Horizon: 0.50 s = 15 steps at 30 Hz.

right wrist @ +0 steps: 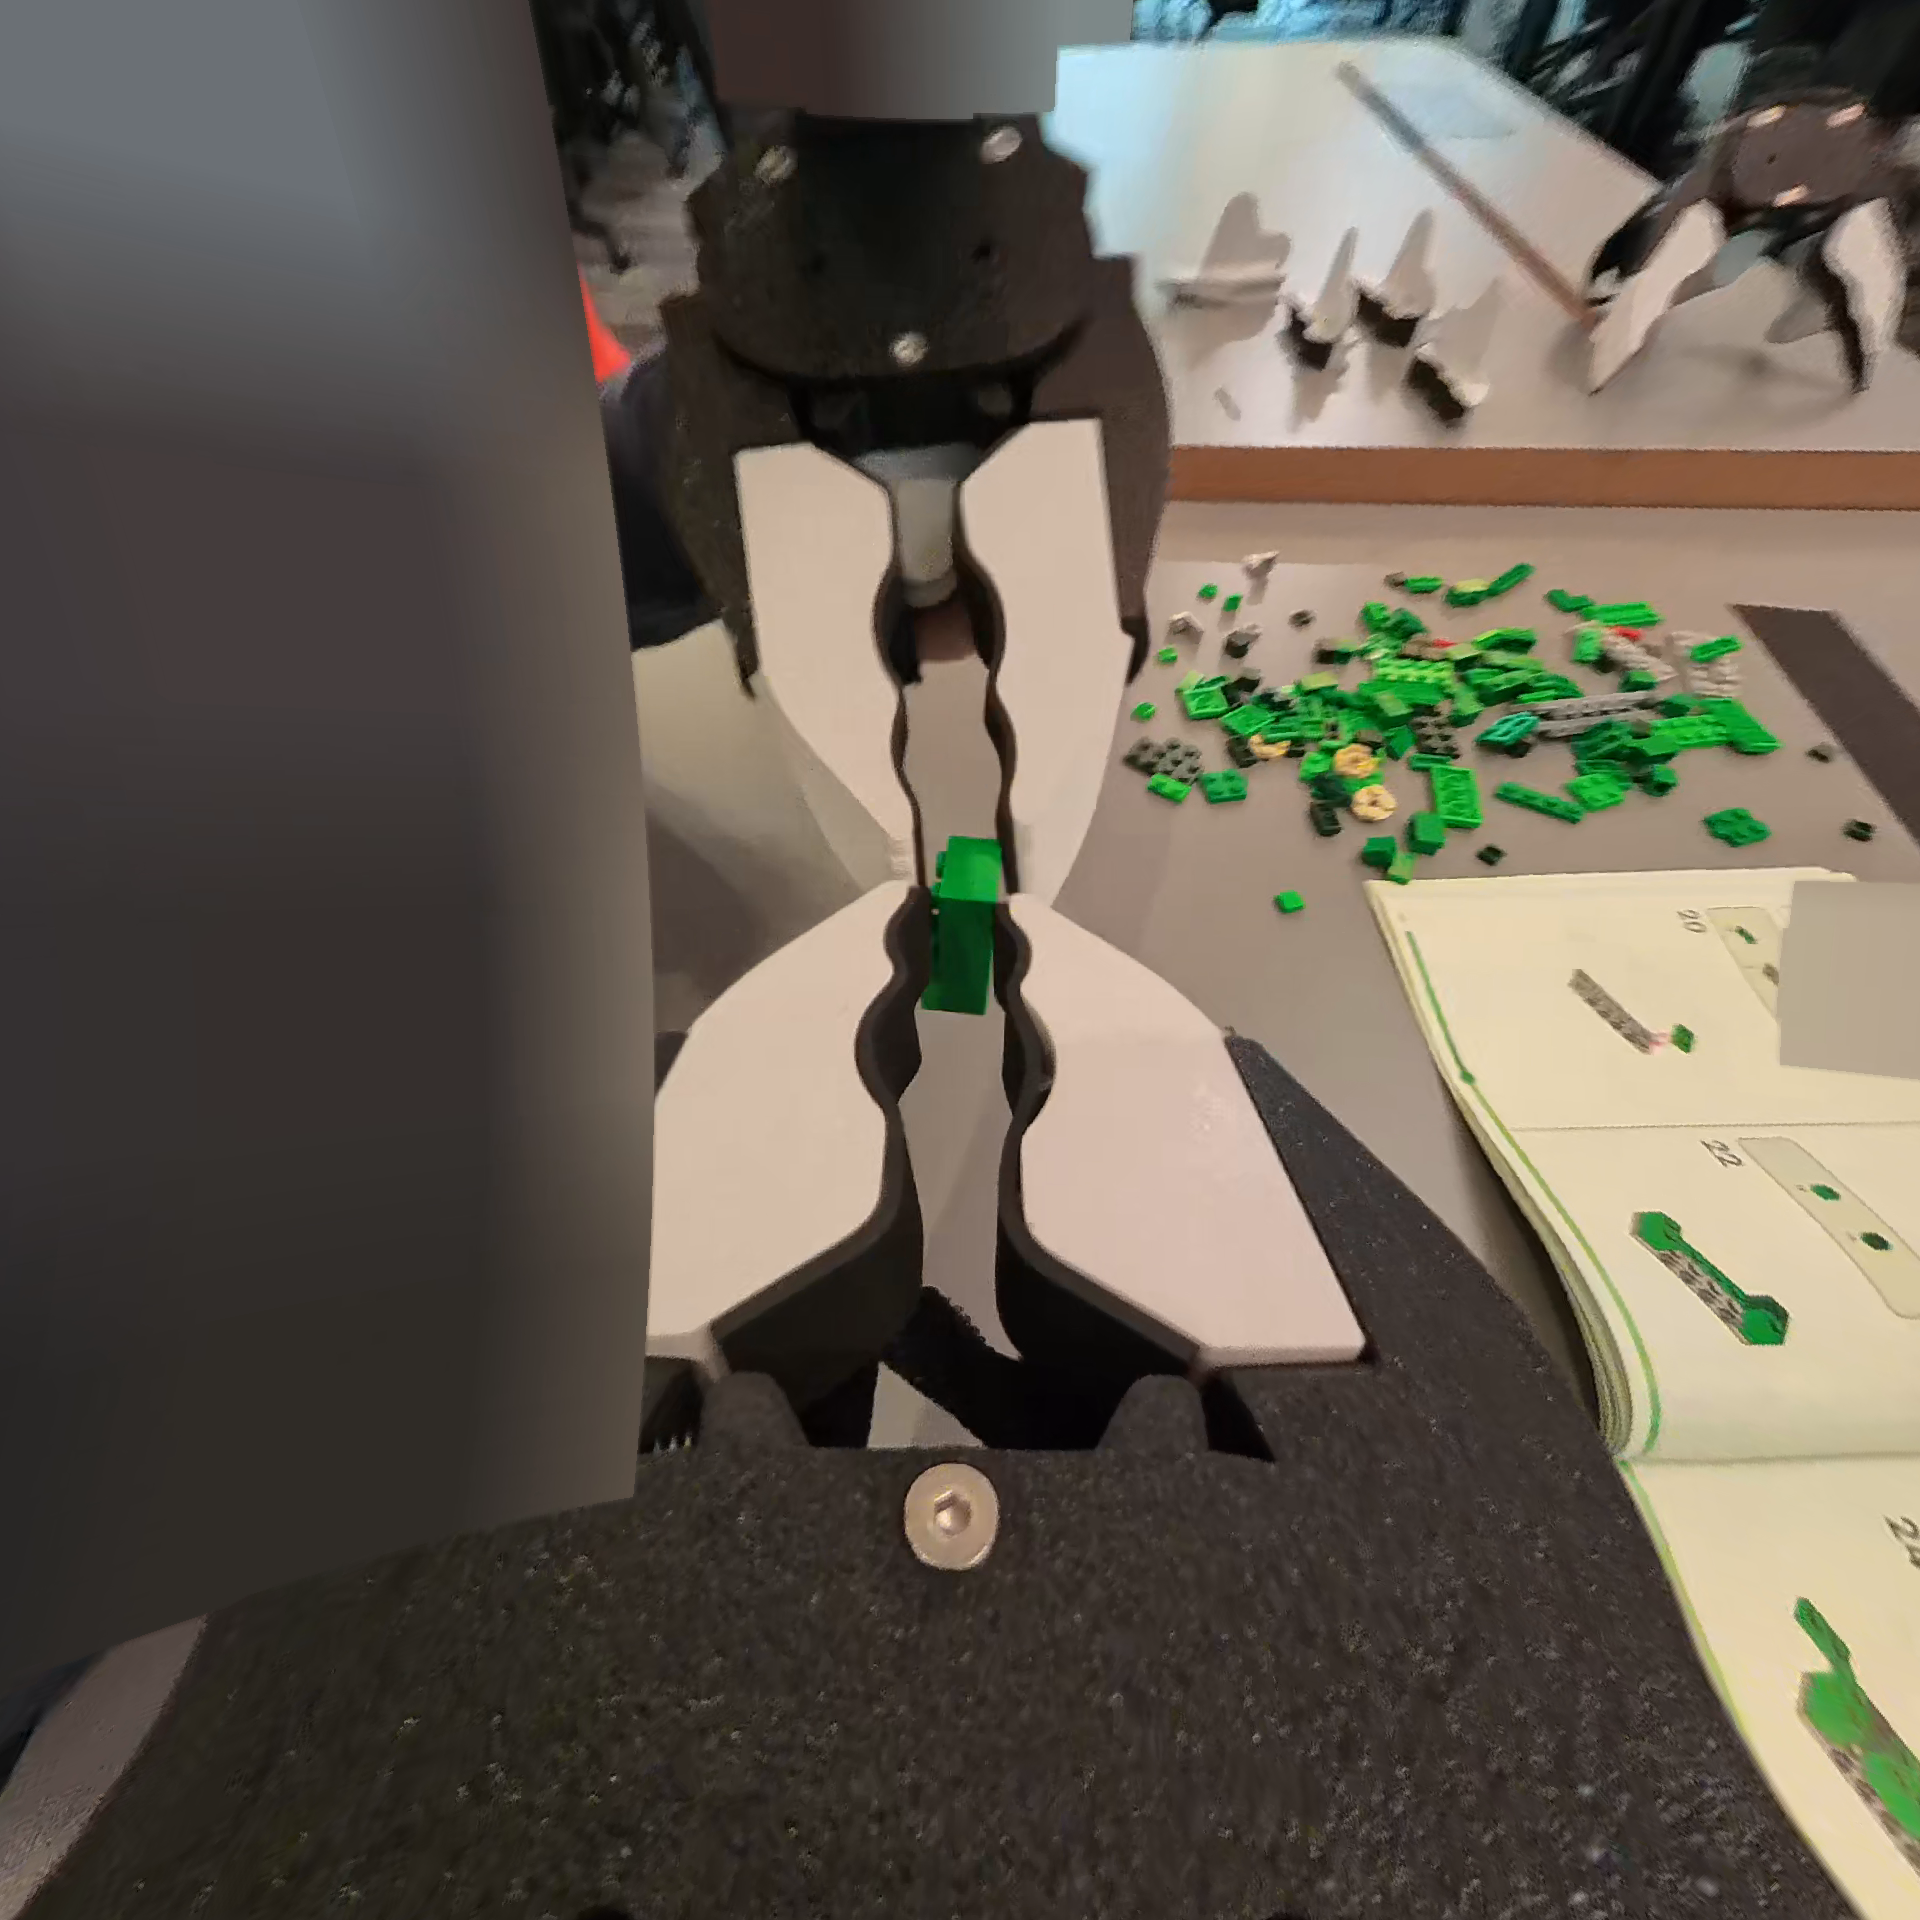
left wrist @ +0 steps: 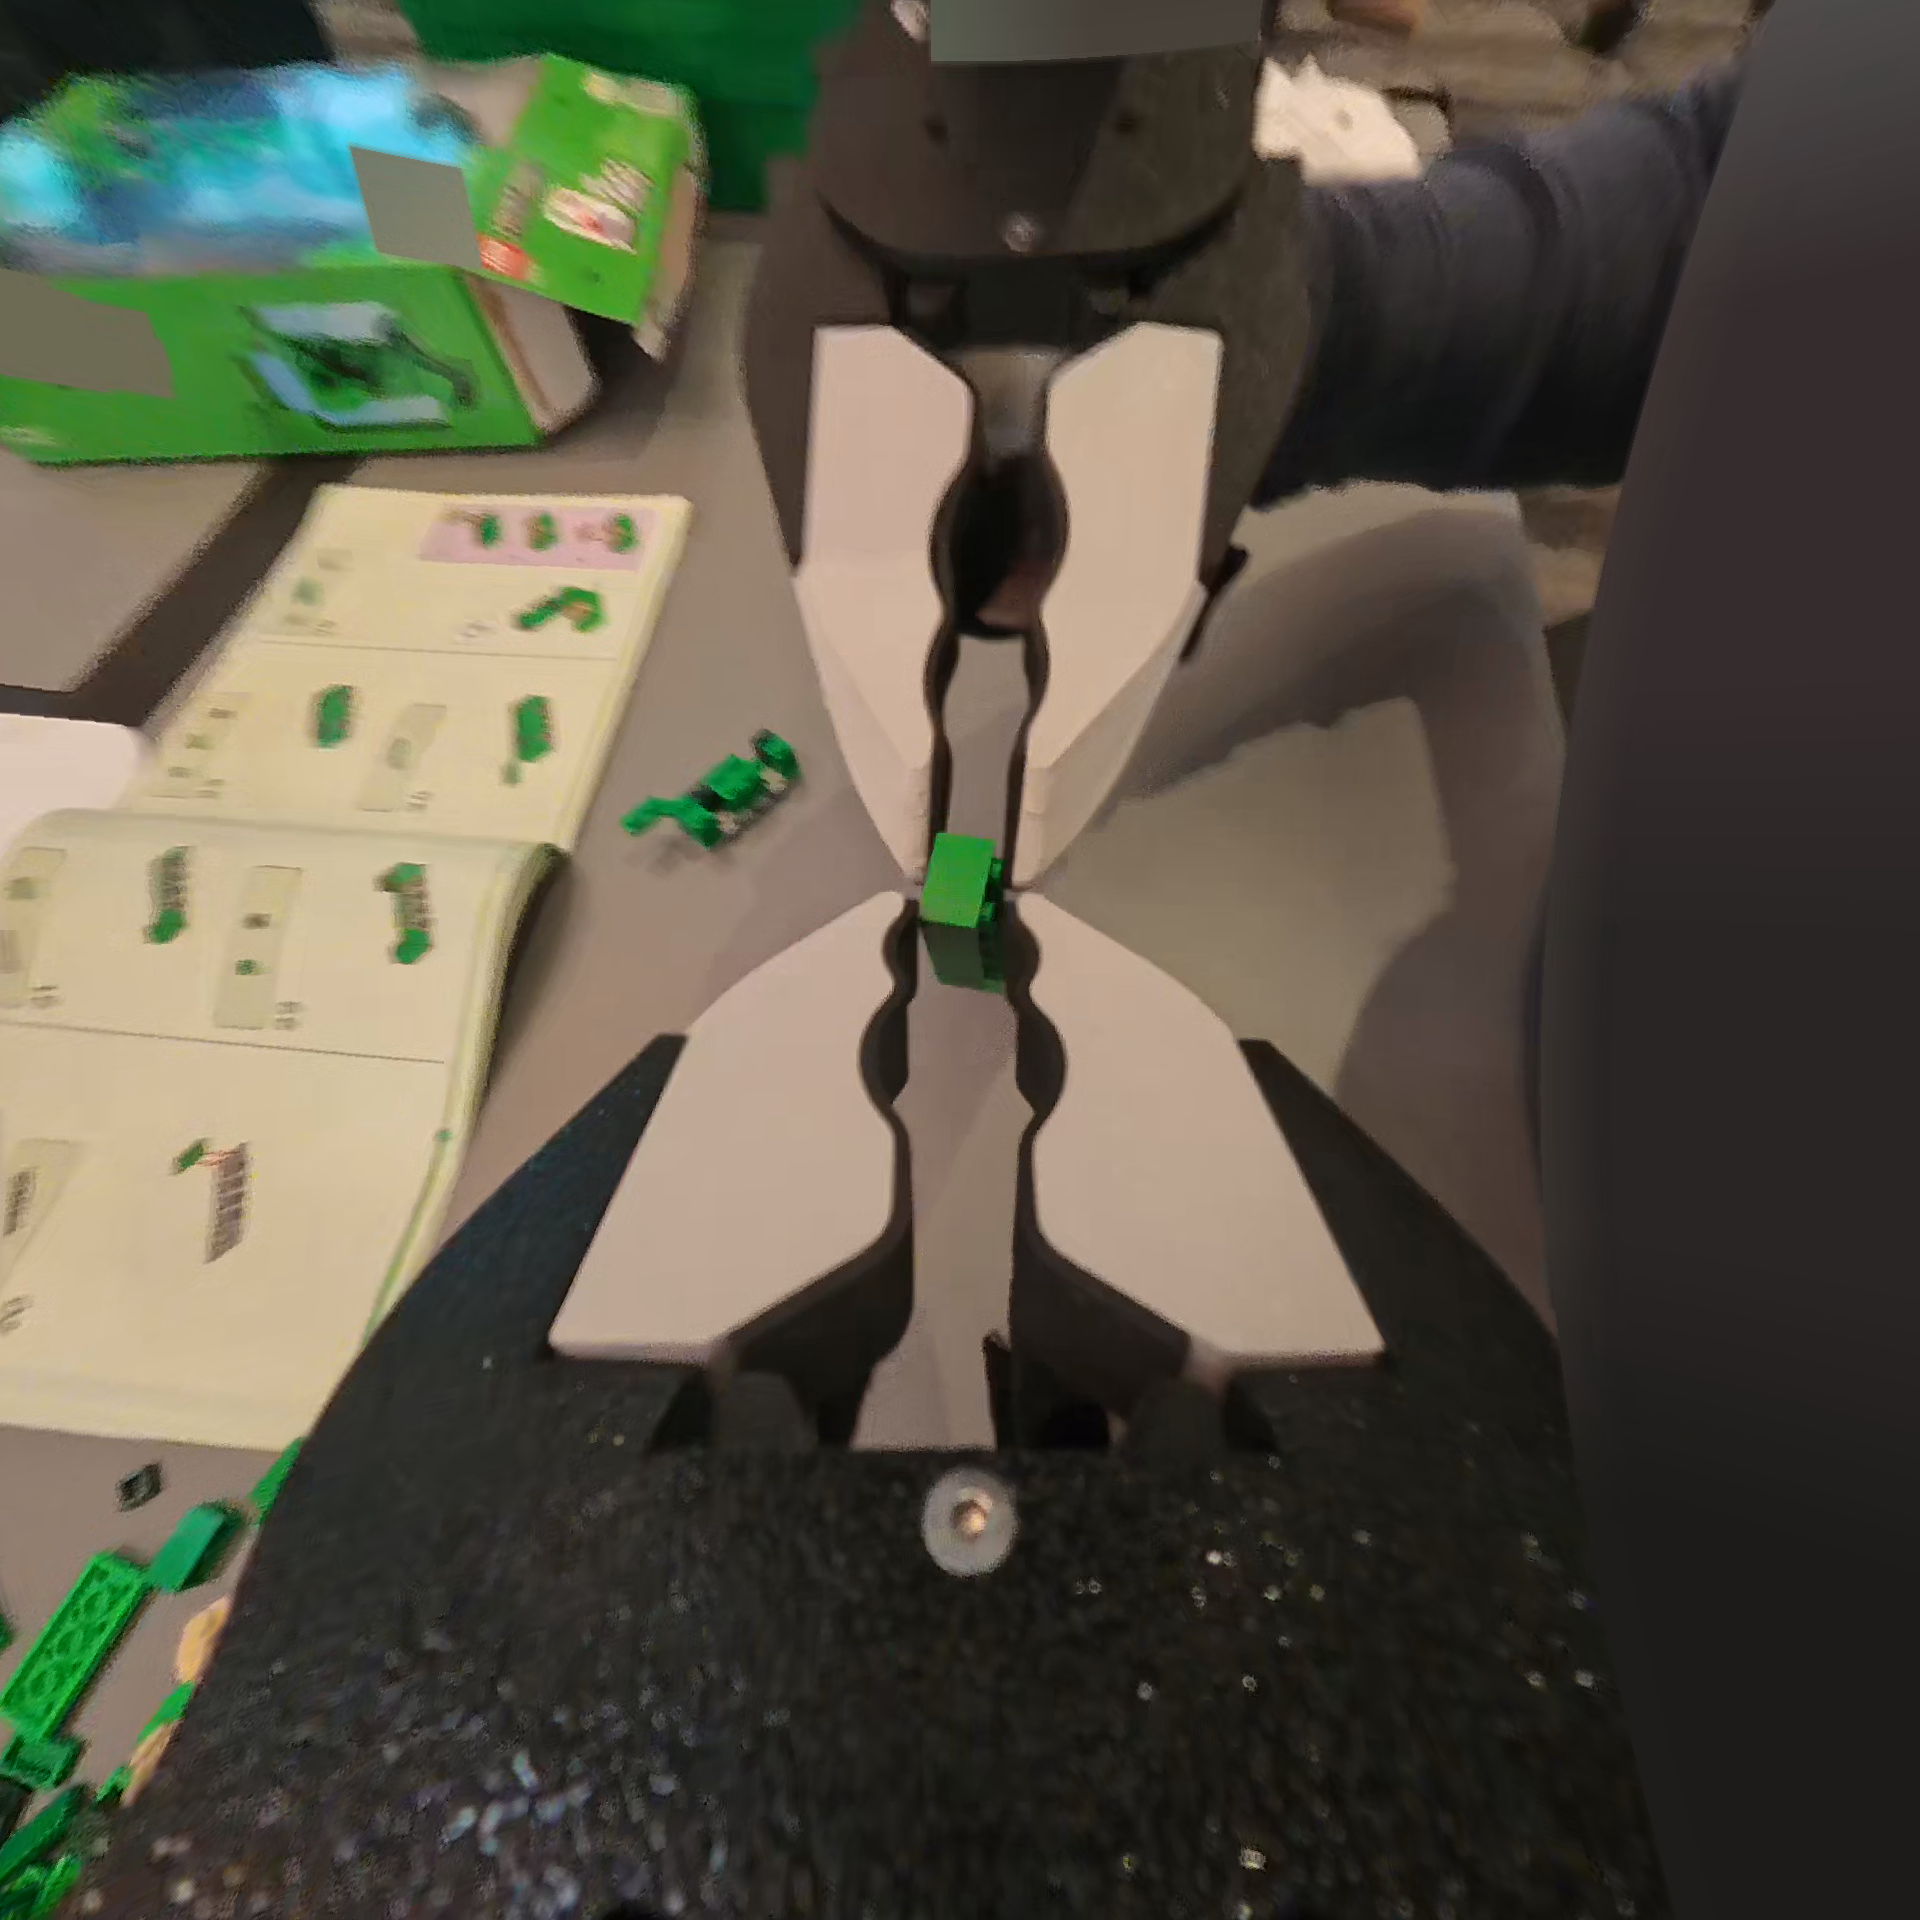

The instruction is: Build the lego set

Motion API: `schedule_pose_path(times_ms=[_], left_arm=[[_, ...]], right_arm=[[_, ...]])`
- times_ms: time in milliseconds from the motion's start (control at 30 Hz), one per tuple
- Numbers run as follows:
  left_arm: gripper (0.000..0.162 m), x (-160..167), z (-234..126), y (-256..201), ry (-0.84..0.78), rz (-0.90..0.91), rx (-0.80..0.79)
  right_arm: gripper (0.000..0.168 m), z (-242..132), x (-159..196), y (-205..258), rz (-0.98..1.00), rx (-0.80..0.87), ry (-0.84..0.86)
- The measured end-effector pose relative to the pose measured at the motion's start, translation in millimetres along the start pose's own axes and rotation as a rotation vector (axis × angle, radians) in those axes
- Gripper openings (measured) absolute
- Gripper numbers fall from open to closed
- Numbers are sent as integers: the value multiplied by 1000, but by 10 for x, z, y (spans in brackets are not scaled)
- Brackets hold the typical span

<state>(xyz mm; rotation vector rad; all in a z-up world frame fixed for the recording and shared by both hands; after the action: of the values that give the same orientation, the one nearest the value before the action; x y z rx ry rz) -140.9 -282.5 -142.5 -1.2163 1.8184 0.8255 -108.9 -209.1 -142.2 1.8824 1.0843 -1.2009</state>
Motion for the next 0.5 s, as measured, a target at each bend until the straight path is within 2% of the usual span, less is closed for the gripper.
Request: schedule_pose_path(times_ms=[33, 100, 167, 233, 333, 400, 500], left_arm=[[27, -16, -26, 57, -36, -1, -74], [57, -37, -92, 166, -112, 31, -248], [70, -42, -138, 212, -168, 95, -407], [67, -59, -150, 190, -209, 177, -530], [51, -94, -134, 145, -222, 298, -697], [41, -123, -109, 124, -207, 364, -775], [33, -153, -81, 128, -206, 374, -823]], right_arm=[[11, -15, -22, -38, 34, 32, -42], [11, -57, -74, -141, 126, 124, -169], [11, -94, -129, -196, 244, 167, -319], [10, -135, -176, -237, 346, 210, -486], [10, -136, -210, -249, 497, 208, -677], [10, -92, -219, -233, 583, 171, -747], [10, -22, -225, -214, 692, 90, -820]])
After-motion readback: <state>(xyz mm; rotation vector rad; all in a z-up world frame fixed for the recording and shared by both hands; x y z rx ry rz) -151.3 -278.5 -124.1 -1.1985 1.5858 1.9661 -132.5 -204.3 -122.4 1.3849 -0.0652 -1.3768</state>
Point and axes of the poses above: each gripper's, where its closed fingertips meet, z out along the fingers, x out of its underside, y = z × x across the jaws, the point moved 5 cm from there along -z, back along the fingers, and after that the axes turned 4 degrees about z, right-handed, at the moved point
